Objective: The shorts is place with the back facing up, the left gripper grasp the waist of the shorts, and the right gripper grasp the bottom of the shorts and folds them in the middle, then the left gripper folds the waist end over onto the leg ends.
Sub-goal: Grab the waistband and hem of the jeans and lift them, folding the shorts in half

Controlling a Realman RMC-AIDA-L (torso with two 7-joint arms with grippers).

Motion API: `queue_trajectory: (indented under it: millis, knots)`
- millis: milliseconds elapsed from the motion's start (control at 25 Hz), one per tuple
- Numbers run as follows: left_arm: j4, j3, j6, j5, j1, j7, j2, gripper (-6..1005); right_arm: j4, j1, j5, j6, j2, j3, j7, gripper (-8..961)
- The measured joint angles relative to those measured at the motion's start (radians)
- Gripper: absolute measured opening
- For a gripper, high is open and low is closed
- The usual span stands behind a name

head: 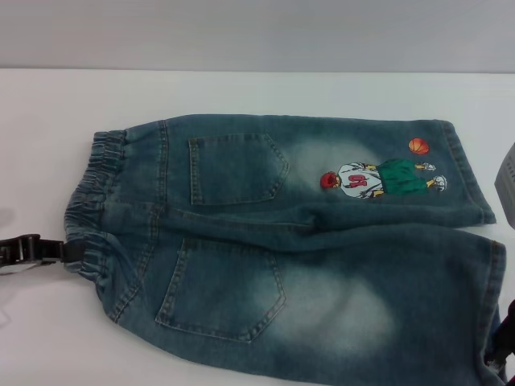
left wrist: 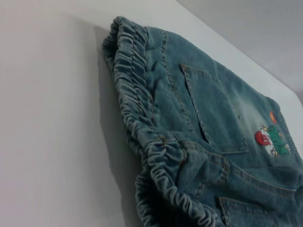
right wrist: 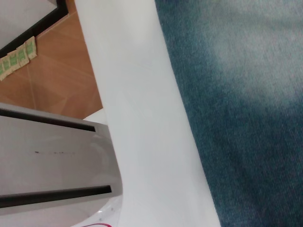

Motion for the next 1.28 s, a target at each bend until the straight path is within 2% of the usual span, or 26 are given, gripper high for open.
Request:
queue_trajectory:
  millis: [880,1080,1200,1280]
  knots:
    - [0.0,-0.001,-0.008,-0.003,-0.014,-0.002,0.004,49,0.007,-0.002,-0.002,0.024,0.007,-0.003,0.0,570]
    - [0.0,-0.001,-0.011,-0.005,-0.014,-0.002,0.005,49,0.034,0.009,-0.002,0.042,0.009,-0.033,0.0,382]
    - [0.0,-0.001,-0.015,-0.005,-0.014,-0.002,0.005,49,0.052,0.016,-0.002,0.057,0.009,-0.044,0.0,144]
    - [0.0,-0.001,-0.018,-0.005,-0.014,-0.002,0.005,49,0.065,0.021,-0.003,0.065,0.009,-0.045,0.001,118]
